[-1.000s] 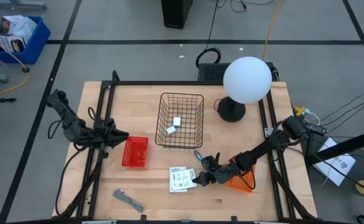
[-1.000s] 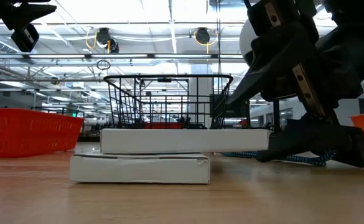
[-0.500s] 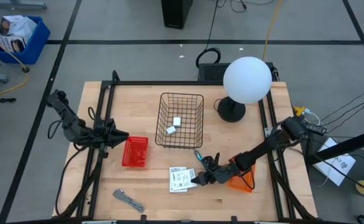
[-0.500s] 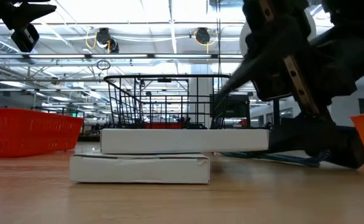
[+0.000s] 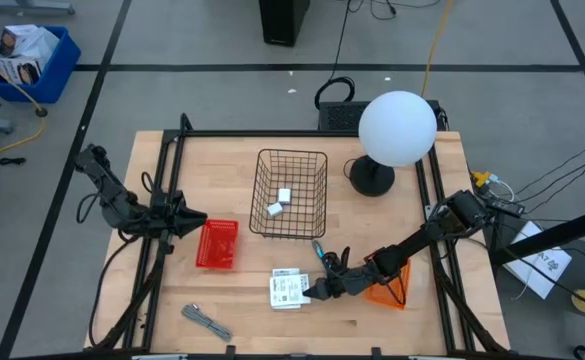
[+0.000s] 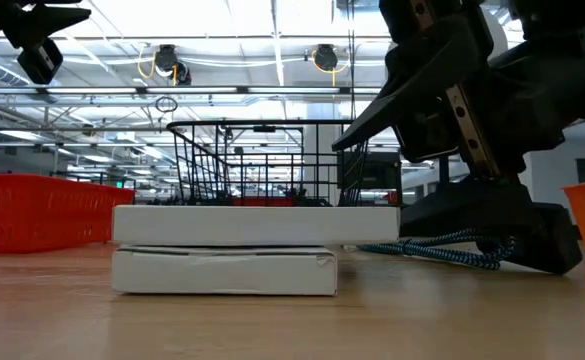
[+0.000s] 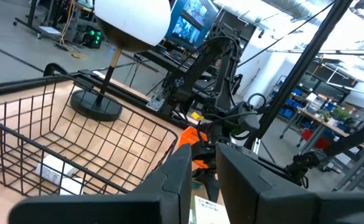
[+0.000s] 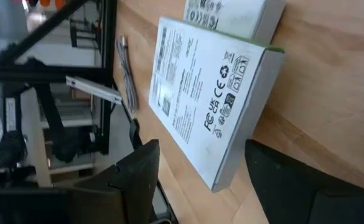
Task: Pick and place items into bin
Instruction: Put the card reader box into the orange basket
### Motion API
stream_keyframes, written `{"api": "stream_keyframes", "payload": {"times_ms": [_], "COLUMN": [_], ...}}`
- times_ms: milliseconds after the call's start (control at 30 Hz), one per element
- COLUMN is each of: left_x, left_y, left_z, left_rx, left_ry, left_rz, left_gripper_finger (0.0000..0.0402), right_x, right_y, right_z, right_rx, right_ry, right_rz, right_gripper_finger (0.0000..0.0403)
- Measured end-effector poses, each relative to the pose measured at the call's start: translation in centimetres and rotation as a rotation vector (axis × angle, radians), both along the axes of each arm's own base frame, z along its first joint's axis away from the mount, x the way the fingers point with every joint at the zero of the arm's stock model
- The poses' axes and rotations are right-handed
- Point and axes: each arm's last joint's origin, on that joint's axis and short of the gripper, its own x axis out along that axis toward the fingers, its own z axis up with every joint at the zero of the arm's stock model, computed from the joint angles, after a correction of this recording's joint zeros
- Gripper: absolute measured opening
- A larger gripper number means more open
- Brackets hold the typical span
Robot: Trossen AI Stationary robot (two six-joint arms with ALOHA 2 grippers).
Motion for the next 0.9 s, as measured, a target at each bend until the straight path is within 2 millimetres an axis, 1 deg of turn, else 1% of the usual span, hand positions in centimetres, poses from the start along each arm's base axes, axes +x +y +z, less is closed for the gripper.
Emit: {"api": "stream_keyframes", "payload": {"times_ms": [133,267,400,533,633,733,800,900], "left_x": [0.4,1.0,1.6,2.3,2.7,3.2,3.6,4.5], "left_y": [-0.5,-0.9,-1.6,-2.2,-2.6,-3.2,-3.6,-4.4], "left_z": [-0.4,-0.7,-1.4,-1.8,-2.0,-2.3,-2.4,-3.2], "left_rx": [0.002,0.043,0.1,0.092,0.08,0.09,0.032,0.011], "left_ry": [0.032,0.054,0.105,0.126,0.13,0.141,0.145,0.185], "left_rz": [0.0,0.018,0.015,0.073,0.083,0.029,-0.03,-0.1], "left_gripper_finger": [0.0077,0.0077,0.0077,0.0076,0.0076,0.0076,0.0075,0.0055], "right_x": [-0.2,-0.7,-0.6,-0.7,-0.7,-0.8,-0.8,-0.8], "right_y": [0.1,-0.1,0.0,0.0,0.1,0.2,0.2,0.2], "right_z": [-0.1,-1.0,-0.9,-0.9,-1.0,-0.9,-0.9,-0.9], "right_rx": [-0.007,-0.021,-0.004,-0.009,-0.018,-0.021,-0.025,-0.027], "right_ry": [0.014,0.111,0.108,0.11,0.11,0.104,0.101,0.098], "right_rz": [0.015,0.02,0.032,0.042,0.05,0.055,0.058,0.059], "right_gripper_finger": [0.0222,0.0222,0.0222,0.0222,0.0222,0.0222,0.0222,0.0222]}}
